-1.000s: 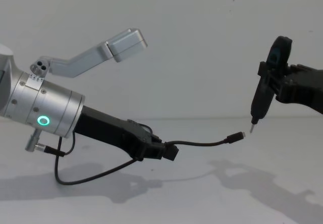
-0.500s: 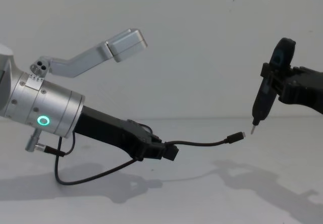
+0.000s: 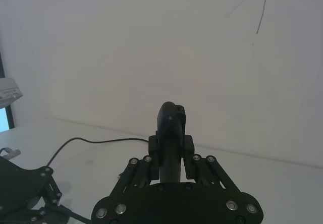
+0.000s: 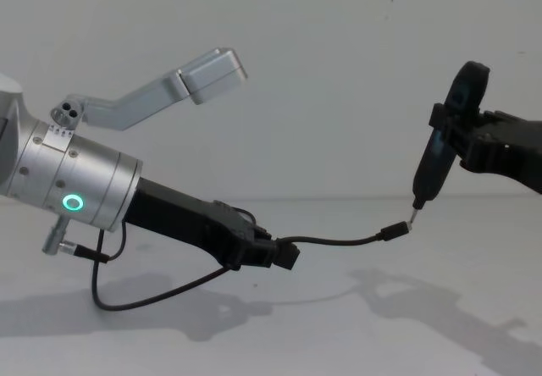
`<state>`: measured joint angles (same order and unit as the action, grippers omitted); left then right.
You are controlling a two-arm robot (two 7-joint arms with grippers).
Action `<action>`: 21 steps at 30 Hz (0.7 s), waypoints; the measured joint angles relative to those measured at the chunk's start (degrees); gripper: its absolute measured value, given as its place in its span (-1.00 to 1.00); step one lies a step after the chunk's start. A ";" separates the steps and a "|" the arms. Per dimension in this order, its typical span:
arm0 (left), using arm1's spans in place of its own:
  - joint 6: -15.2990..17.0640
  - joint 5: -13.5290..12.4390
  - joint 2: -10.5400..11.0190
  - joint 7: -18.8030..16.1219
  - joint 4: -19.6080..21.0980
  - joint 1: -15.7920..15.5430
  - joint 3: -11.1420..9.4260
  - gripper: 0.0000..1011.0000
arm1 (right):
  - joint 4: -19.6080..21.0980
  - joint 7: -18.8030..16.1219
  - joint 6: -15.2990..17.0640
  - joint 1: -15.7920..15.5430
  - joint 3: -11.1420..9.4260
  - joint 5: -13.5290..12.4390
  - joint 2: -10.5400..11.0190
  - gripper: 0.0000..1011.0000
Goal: Pick up the data cable with the one hand.
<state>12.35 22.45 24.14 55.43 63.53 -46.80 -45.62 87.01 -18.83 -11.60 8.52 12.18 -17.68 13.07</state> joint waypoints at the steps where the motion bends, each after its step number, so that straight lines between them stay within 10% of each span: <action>1: 0.00 0.00 0.00 0.00 0.00 0.00 0.00 -0.92 | -0.03 -0.14 -0.03 0.02 0.05 -0.17 0.00 -0.48; 21: 0.00 0.00 0.00 0.00 0.00 0.00 0.00 -0.92 | 0.26 0.24 0.21 -0.06 0.44 -0.50 0.02 -0.48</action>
<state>12.36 22.45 24.14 55.43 63.53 -46.81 -45.62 87.27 -18.59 -11.40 8.46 12.62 -18.18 13.09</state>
